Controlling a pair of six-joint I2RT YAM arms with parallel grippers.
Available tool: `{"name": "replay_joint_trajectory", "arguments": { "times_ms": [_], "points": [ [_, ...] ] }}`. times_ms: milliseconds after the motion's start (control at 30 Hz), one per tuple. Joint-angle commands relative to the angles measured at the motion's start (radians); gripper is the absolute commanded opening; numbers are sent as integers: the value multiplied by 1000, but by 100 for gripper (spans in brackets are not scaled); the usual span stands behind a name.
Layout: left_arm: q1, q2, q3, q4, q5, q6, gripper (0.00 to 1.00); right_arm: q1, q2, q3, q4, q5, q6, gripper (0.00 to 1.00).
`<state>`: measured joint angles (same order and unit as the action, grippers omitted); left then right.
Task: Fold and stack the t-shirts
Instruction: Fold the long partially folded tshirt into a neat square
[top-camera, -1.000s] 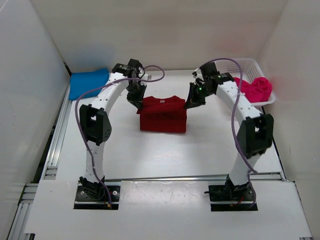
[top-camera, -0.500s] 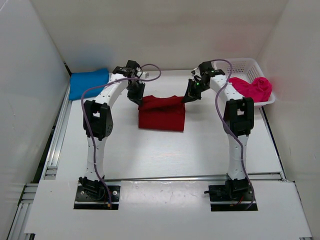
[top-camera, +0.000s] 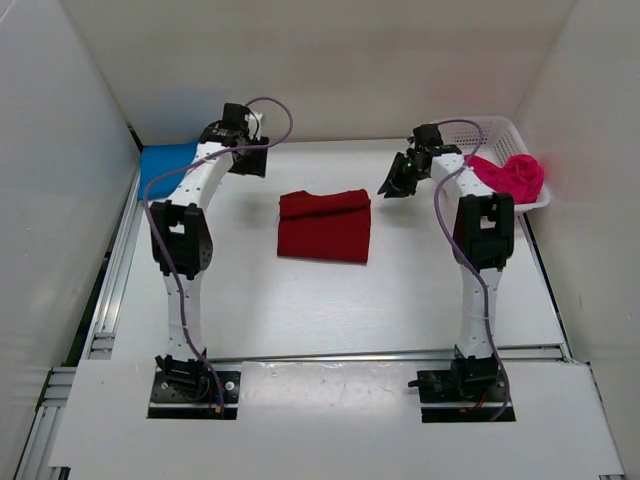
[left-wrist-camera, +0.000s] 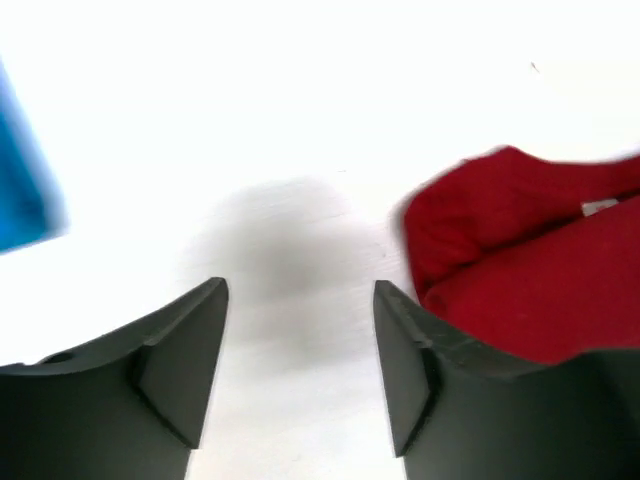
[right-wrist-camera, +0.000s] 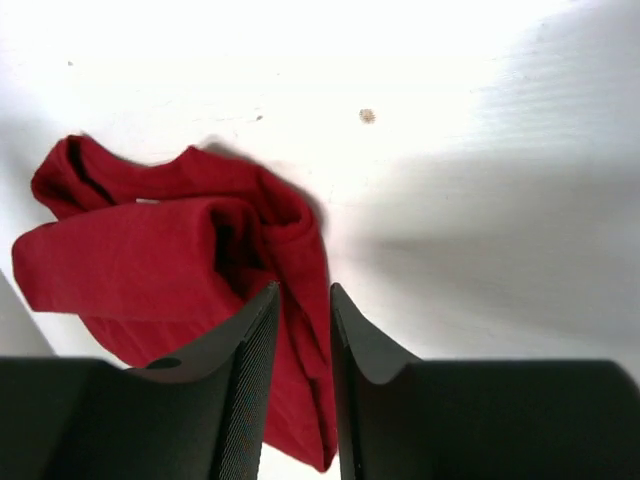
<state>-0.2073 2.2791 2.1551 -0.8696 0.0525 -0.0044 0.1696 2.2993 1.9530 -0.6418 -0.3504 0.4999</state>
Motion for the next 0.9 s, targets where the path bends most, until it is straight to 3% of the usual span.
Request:
{"name": "replay_joint_trajectory", "arguments": {
  "times_ms": [0,133,167,267,400,567,867],
  "points": [
    [-76,-217,-101,72,-89,4,65,53,-211,-125,62,74,-41,31],
    [-216,-308,-328,25,-22,4,51,122,-343,-346,164,87,-31,15],
    [-254,-297,-340,-5,13,4,47,143,-400,-395,198,87,7,8],
    [-276,-232,-295,-140,134,4,35,156,-498,-610,350,64,167,0],
    [-311,-75,-180,-152,175,4,35,180,-523,-834,533,-24,347,0],
    [-311,20,-61,-22,44,4,35,206,-443,-812,502,7,382,0],
    [-256,66,66,106,44,4,47,215,-362,-812,433,50,393,0]
  ]
}}
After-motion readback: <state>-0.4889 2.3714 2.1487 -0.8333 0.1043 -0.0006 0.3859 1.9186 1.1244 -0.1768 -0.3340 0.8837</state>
